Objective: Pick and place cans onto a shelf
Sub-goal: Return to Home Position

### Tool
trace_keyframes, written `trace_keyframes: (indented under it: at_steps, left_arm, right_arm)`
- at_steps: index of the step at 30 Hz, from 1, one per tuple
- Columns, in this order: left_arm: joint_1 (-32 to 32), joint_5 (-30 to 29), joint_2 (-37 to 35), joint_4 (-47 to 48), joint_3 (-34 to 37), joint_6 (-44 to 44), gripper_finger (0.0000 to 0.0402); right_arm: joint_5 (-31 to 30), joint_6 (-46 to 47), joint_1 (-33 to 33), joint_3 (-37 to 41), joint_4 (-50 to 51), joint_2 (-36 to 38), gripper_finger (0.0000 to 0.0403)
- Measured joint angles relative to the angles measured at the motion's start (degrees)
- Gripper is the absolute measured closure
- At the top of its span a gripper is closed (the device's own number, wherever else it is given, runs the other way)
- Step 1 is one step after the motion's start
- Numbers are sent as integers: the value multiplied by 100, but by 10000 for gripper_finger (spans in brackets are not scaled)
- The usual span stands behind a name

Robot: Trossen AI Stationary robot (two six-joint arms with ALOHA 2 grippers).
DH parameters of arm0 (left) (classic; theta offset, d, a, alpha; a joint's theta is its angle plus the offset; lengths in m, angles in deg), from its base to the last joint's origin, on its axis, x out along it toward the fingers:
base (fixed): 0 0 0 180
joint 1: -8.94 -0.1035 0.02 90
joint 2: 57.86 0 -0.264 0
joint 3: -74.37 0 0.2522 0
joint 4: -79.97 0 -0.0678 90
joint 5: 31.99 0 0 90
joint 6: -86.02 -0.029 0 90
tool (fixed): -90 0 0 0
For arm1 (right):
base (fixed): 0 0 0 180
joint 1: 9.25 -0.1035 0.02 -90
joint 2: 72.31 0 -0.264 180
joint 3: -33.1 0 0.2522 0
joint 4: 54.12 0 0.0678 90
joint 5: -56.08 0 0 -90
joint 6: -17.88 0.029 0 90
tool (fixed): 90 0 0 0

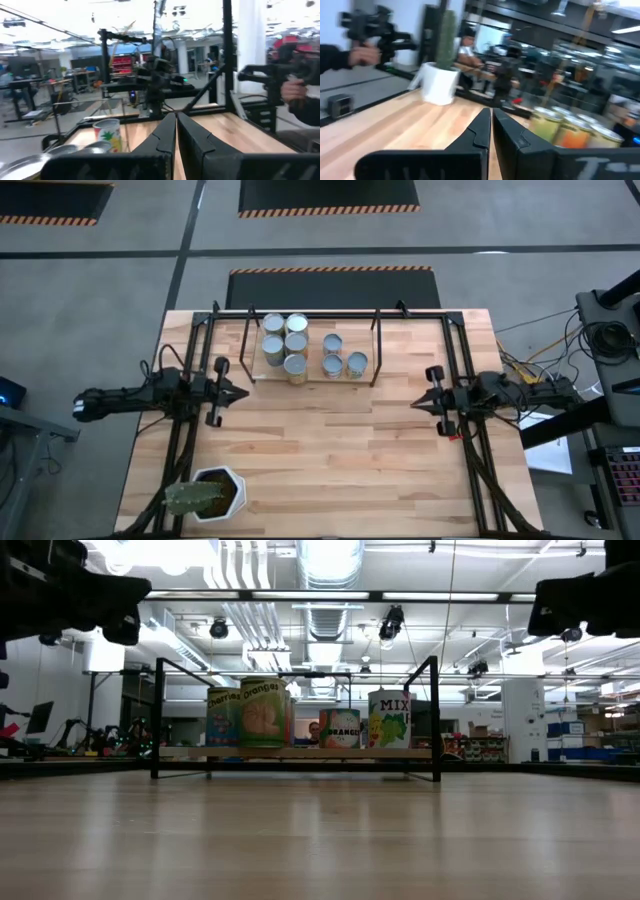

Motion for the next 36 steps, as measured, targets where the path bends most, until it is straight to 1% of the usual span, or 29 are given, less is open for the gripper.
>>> trace_keyframes:
  at_steps: [2, 3, 6, 10, 36]
  left_arm:
    - [4, -189, 14, 1, 0, 61, 401]
    - [2, -301, 17, 32, 0, 65, 401]
    - [1, -491, 44, 50, 0, 79, 401]
    - [3, -495, 87, 72, -12, 81, 401]
    - [3, -493, 146, 89, -50, 81, 401]
  right_arm:
    - [157, -15, -2, 0, 41, -14, 394]
    - [136, -2, -2, 2, 53, -15, 394]
    - [-125, 17, -2, 2, 303, -28, 394]
    - [-509, -193, 0, 2, 482, -50, 394]
    - [-526, -206, 0, 10, 518, -52, 394]
